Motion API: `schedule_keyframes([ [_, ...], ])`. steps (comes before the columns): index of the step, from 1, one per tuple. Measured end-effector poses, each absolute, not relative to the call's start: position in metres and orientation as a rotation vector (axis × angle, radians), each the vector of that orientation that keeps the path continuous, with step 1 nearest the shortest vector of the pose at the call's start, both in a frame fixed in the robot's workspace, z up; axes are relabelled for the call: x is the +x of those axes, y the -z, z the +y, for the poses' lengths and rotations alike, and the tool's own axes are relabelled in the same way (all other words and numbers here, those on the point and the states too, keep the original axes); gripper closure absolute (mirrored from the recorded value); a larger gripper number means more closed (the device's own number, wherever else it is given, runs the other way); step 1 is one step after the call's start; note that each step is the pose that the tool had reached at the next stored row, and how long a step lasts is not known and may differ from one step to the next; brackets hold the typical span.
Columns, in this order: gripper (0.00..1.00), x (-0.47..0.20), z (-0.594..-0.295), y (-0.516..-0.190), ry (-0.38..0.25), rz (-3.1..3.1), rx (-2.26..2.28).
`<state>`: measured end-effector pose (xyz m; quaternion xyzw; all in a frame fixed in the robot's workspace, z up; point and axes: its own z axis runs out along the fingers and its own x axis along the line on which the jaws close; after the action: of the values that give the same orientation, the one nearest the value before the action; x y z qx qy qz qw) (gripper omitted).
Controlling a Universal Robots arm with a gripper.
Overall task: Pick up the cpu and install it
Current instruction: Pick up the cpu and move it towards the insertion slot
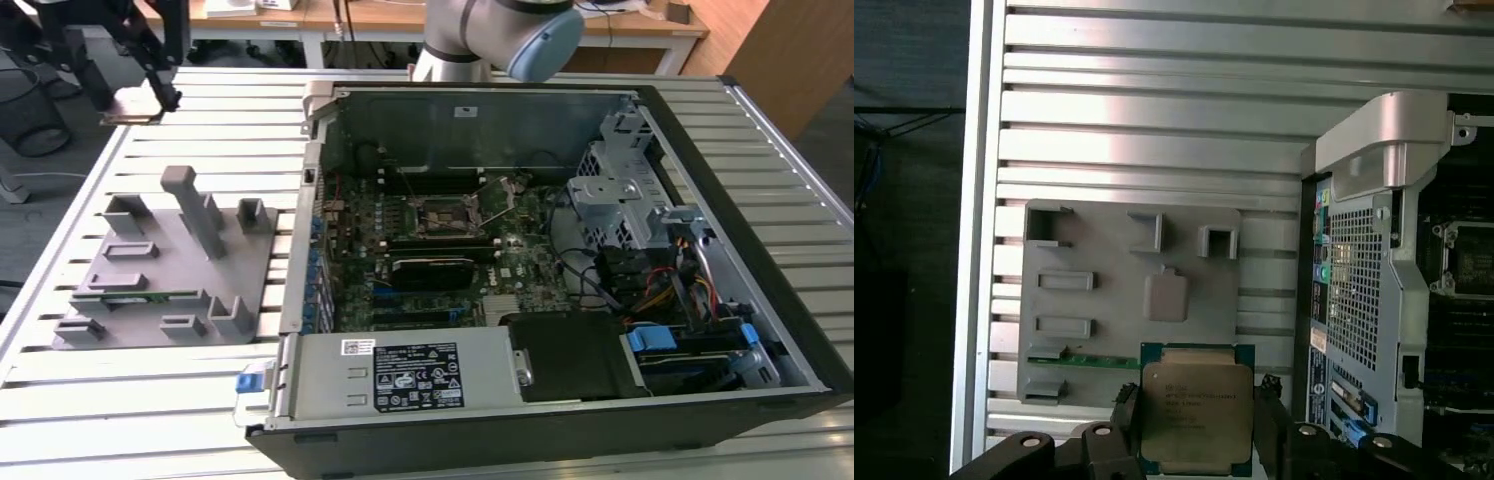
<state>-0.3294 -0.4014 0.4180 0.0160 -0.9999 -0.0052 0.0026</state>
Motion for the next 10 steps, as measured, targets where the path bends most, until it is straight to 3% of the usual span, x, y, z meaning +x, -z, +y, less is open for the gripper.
schedule_keyframes([
  [10,0.46,-0.284,-0.401,-0.416,0.016,-3.136,0.050],
])
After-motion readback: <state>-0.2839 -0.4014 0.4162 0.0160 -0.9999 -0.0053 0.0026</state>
